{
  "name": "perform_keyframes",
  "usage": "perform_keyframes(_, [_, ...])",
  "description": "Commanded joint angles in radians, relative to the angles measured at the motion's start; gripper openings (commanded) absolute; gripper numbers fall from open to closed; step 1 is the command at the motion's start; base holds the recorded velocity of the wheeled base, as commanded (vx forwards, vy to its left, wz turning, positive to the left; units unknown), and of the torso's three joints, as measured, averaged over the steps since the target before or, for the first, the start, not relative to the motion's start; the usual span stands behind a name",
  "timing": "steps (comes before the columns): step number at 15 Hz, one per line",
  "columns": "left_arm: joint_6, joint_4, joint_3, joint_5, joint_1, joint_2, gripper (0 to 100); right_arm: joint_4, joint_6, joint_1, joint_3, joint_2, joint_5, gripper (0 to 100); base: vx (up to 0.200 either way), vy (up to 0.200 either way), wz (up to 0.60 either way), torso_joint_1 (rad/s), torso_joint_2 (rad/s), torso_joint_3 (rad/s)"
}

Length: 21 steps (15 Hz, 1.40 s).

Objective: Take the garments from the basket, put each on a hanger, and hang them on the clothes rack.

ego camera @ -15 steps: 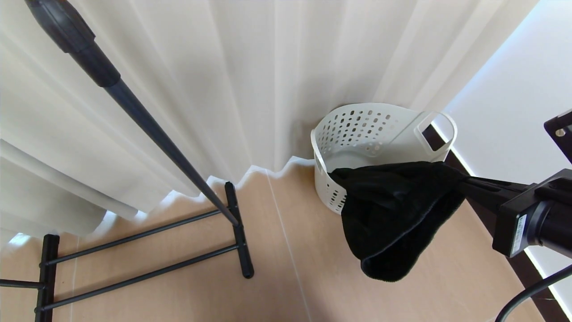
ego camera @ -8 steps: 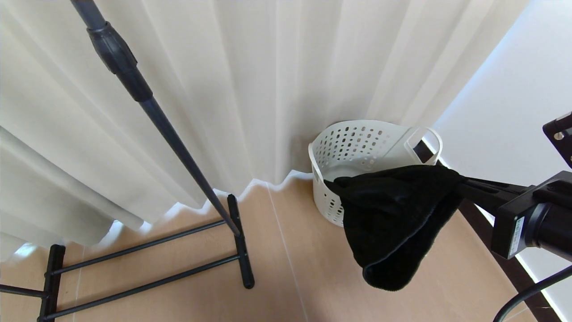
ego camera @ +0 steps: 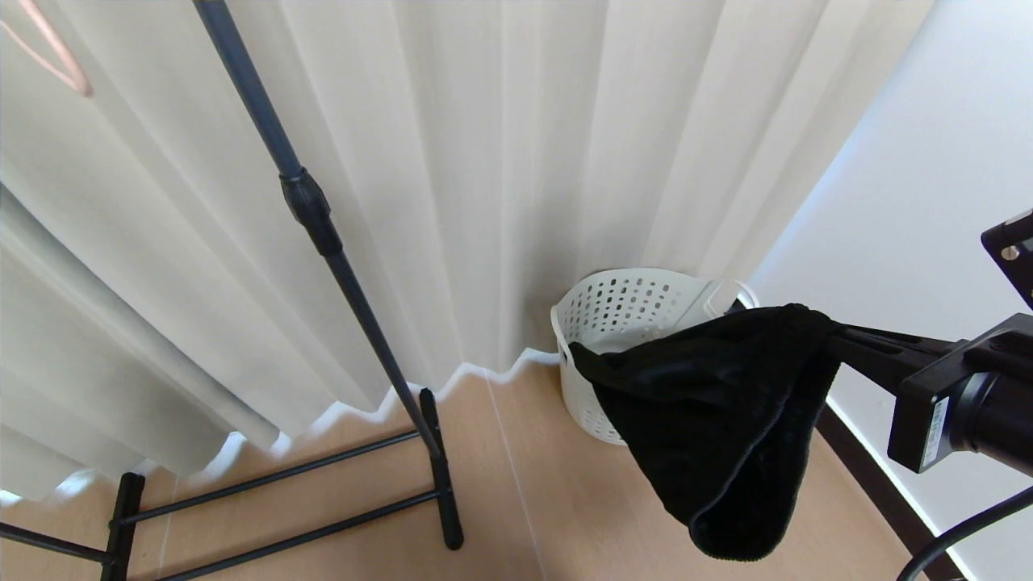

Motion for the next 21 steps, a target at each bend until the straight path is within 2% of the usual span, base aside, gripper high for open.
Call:
perform_keyframes(1, [0.000, 0.000, 0.000, 0.000, 0.000, -0.001, 100, -0.001, -0.001, 0.000, -0.002, 0.005, 0.000, 0, 0.000, 0.000, 0.00, 0.110, -0.44, -0.154])
perform_keyframes(16, [0.000, 0.000, 0.000, 0.000, 0.000, -0.001, 100, -0.001, -0.004, -0.001, 0.009, -0.009, -0.002, 0, 0.000, 0.000, 0.00, 0.167, -0.49, -0.134])
perform_keyframes(21, [0.000, 0.000, 0.000, 0.000, 0.000, -0.001, 100, -0.001, -0.004, -0.001, 0.009, -0.008, 0.000, 0, 0.000, 0.000, 0.00, 0.238, -0.57, -0.274])
